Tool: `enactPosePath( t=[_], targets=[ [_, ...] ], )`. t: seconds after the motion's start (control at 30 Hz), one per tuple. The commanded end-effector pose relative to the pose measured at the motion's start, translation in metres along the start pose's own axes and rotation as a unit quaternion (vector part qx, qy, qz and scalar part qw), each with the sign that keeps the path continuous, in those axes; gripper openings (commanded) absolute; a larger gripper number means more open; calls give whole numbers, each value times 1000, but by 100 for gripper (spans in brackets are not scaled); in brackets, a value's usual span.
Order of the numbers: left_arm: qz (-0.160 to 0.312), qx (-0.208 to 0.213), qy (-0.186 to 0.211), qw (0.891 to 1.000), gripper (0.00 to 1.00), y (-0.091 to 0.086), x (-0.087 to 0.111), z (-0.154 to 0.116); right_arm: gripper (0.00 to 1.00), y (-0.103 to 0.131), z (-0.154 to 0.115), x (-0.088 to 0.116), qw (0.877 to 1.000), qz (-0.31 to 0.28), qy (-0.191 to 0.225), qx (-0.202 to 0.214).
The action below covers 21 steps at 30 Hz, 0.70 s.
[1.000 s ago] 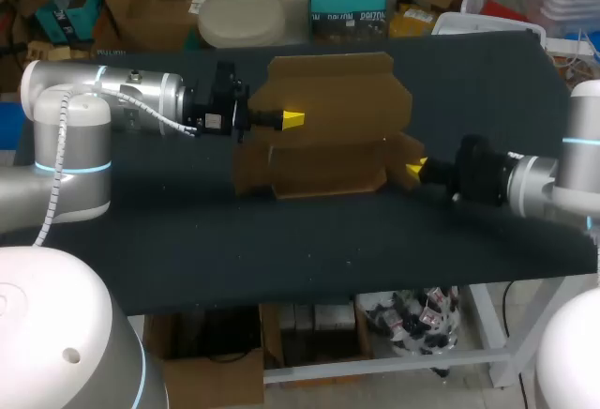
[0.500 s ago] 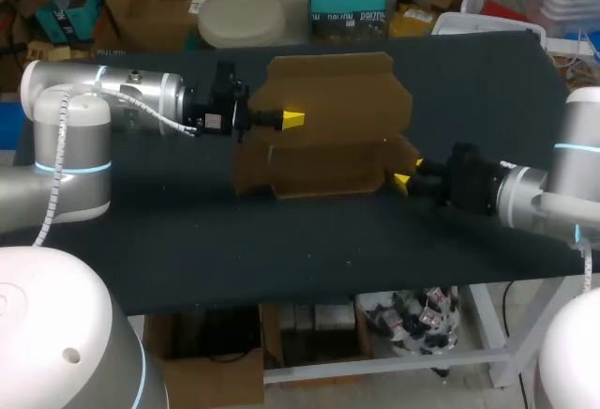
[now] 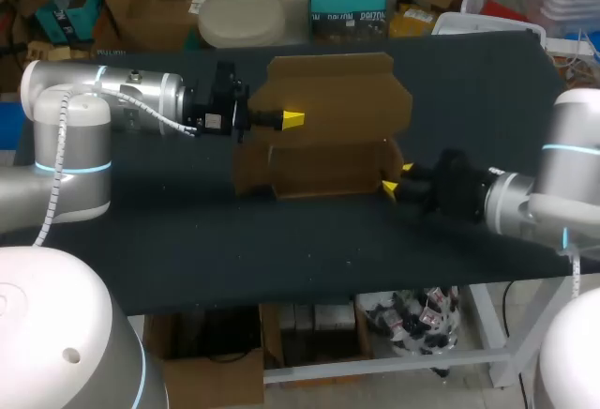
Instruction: Assemble the packaging by folding the flat box into shape, placing the metal phone stand inside, and closing the box properly
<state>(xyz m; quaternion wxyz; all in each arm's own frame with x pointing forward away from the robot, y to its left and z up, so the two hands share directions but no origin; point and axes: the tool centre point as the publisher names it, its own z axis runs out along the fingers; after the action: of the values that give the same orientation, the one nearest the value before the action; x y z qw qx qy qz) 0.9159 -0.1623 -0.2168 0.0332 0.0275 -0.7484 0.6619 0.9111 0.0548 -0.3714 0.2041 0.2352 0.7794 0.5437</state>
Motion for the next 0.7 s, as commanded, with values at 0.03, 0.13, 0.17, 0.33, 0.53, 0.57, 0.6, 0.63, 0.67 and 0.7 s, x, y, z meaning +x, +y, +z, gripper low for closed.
enactPosePath(
  t=[0.03, 0.13, 0.17, 0.33, 0.53, 0.57, 0.6, 0.63, 0.67, 0.7],
  targets=[
    [0, 0, 2, 1000, 0, 2, -1, 1, 45, -1, 8, 5, 1000, 0, 0, 0],
    [0, 0, 2, 1000, 0, 2, -1, 1, 46, 1, 11, 8, 1000, 0, 2, 0],
    [0, 0, 2, 1000, 0, 2, -1, 1, 46, 1, 11, 9, 1000, 0, 4, -1],
    [0, 0, 2, 1000, 0, 2, -1, 1, 47, 4, 16, 15, 1000, -2, 9, -1],
    [0, 0, 2, 1000, 0, 2, -1, 1, 49, 5, 22, 22, 1000, -1, 19, -3],
    [0, 0, 2, 1000, 0, 2, -1, 1, 49, 4, 22, 22, 1000, -1, 19, -3],
    [0, 0, 2, 1000, 0, 2, -1, 1, 55, 4, 23, 23, 1000, 0, 20, -3],
    [0, 0, 2, 1000, 0, 2, -1, 1, 57, 4, 23, 24, 1000, 0, 20, -4],
    [0, 0, 2, 1000, 0, 2, -1, 1, 57, 3, 23, 24, 1000, 1, 19, -4],
    [0, 0, 2, 1000, 0, 2, -1, 1, 58, 3, 22, 24, 1000, 1, 18, -4]
  ],
)
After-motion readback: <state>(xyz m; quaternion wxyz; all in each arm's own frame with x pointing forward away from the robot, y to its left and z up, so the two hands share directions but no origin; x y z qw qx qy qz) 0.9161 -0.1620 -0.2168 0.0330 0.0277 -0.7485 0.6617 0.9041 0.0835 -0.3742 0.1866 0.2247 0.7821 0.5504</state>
